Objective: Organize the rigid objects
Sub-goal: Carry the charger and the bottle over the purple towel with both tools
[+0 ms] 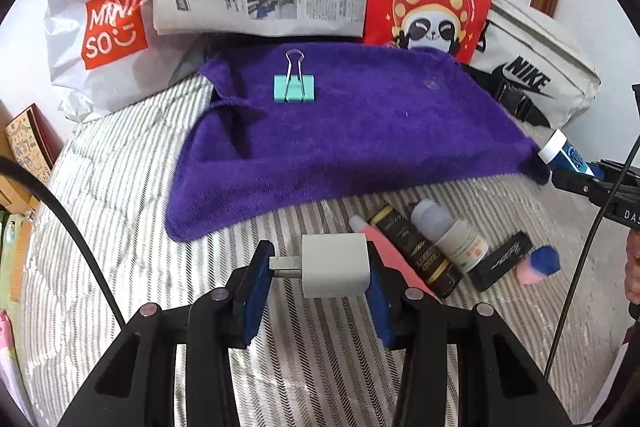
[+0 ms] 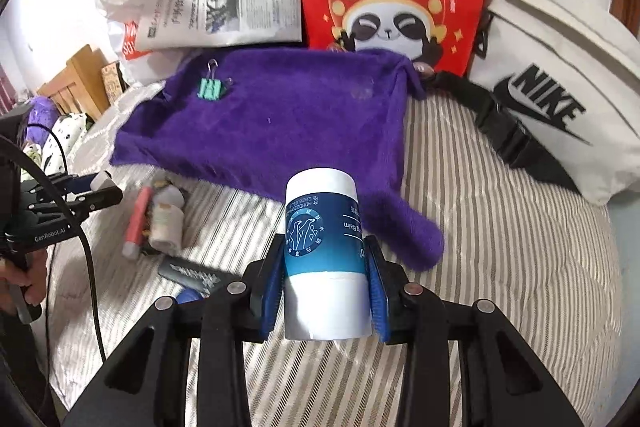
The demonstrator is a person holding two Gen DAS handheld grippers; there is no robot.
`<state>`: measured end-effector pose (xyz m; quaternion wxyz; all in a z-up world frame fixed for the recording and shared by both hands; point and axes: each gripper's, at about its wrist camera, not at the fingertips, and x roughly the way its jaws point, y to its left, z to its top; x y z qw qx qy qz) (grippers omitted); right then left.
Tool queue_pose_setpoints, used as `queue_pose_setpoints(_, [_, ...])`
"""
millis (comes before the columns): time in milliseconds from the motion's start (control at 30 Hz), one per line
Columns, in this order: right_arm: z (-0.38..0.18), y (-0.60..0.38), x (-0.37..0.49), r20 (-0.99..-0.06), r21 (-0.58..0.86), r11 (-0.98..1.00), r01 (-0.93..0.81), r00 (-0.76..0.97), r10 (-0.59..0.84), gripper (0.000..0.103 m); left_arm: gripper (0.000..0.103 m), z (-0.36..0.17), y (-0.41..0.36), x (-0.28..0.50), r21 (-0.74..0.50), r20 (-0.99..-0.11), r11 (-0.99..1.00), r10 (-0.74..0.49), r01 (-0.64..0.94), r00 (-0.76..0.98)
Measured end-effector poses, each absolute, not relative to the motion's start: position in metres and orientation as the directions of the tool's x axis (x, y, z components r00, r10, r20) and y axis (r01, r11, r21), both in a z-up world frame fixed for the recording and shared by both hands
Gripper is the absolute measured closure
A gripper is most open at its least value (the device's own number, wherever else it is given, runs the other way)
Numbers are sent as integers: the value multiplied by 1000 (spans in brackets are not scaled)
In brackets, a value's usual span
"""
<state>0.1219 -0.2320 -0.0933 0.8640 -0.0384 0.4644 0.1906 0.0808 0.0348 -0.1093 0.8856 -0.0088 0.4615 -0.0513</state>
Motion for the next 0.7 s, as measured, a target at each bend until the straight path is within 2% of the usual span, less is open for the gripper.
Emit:
queue_pose_setpoints(433, [-38, -205, 192, -755, 154, 902, -403, 540, 371, 66, 62, -65, 54, 130, -100, -796, 992, -123, 72, 593])
queue_pose_setpoints(700, [-39, -192, 247, -765, 180, 914, -363, 533, 362, 66, 62, -50, 45, 190, -100, -799, 990, -142, 104, 584])
